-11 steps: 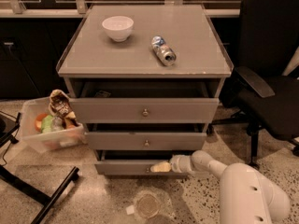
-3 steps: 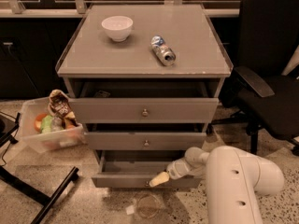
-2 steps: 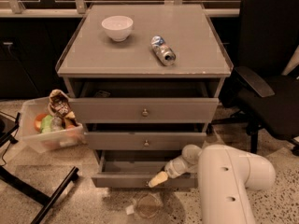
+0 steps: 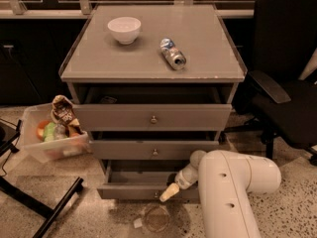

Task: Open bottom drawer

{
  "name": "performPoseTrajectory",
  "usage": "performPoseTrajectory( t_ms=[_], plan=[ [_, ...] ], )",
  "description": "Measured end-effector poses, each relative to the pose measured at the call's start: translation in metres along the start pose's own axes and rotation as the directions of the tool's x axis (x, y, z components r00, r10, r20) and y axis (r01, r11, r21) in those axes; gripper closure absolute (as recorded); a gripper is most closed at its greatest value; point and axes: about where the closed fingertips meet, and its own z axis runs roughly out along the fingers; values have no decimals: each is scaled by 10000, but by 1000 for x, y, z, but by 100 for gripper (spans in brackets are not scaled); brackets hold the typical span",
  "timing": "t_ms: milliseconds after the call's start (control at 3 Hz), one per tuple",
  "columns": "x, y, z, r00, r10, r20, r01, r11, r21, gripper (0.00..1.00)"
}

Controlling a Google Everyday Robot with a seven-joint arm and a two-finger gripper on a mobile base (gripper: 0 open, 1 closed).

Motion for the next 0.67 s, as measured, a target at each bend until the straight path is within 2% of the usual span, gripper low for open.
performPoseTrajectory(
  t_ms=[333,667],
  plan=[
    [11,6,-2,9995,-104,-303,100,9999,-115,19],
    [25,14,-4,9991,-145,-409,131,9993,-349,42]
  ],
)
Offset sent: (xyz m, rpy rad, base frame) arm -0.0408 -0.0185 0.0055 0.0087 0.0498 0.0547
